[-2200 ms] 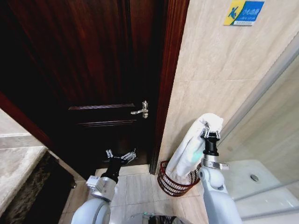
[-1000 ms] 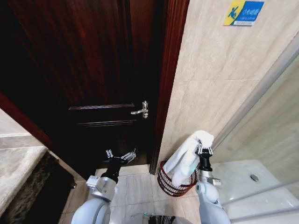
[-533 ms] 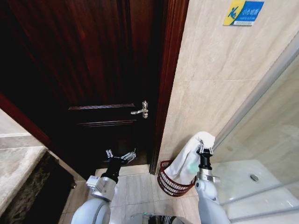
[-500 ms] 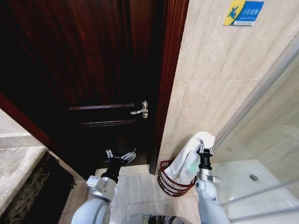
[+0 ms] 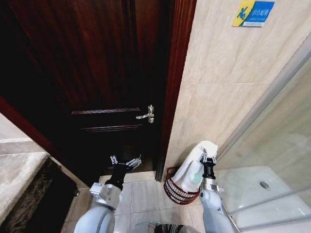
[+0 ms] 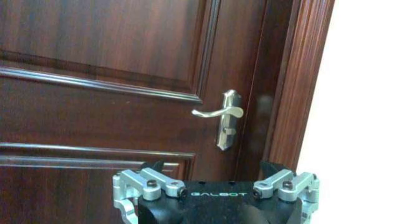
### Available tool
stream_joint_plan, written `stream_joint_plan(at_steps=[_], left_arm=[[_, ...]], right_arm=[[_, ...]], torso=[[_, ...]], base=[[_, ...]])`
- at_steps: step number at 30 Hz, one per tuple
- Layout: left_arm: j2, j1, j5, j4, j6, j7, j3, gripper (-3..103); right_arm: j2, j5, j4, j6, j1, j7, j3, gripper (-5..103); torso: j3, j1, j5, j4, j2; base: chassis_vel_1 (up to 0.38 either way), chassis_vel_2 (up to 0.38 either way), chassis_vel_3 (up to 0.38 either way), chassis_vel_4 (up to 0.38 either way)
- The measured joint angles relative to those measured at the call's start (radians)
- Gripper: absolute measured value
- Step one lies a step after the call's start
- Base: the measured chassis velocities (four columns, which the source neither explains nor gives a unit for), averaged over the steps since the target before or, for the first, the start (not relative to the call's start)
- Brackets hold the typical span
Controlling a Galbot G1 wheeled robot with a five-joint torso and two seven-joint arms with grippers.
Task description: Discard the used towel into the hamper.
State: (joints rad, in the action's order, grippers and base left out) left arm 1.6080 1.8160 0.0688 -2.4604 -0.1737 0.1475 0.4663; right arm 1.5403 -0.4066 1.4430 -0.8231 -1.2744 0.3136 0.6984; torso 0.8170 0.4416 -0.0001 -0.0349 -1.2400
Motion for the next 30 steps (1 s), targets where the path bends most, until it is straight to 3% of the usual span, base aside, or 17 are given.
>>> stream_joint_plan(at_steps=[21,30], left_arm=[[0.000,0.000,0.000,0.000,0.000,0.000,0.000,100],[0.000,0.000,0.000,0.000,0.000,0.000,0.000,100]], right_arm=[[-0.010,-0.009,-0.035,0.000,-0.042,-0.010,-0.006,12],[-0.017,-0.039,-0.127,0.000,-0.016,-0.002,-0.017,12]], torso=[[0.000,0.000,0.0000,0.0000,0.000],[0.000,0.000,0.0001,-0.0001,0.000]], base=[[0.000,0.000,0.000,0.000],[0.000,0.000,0.000,0.000]])
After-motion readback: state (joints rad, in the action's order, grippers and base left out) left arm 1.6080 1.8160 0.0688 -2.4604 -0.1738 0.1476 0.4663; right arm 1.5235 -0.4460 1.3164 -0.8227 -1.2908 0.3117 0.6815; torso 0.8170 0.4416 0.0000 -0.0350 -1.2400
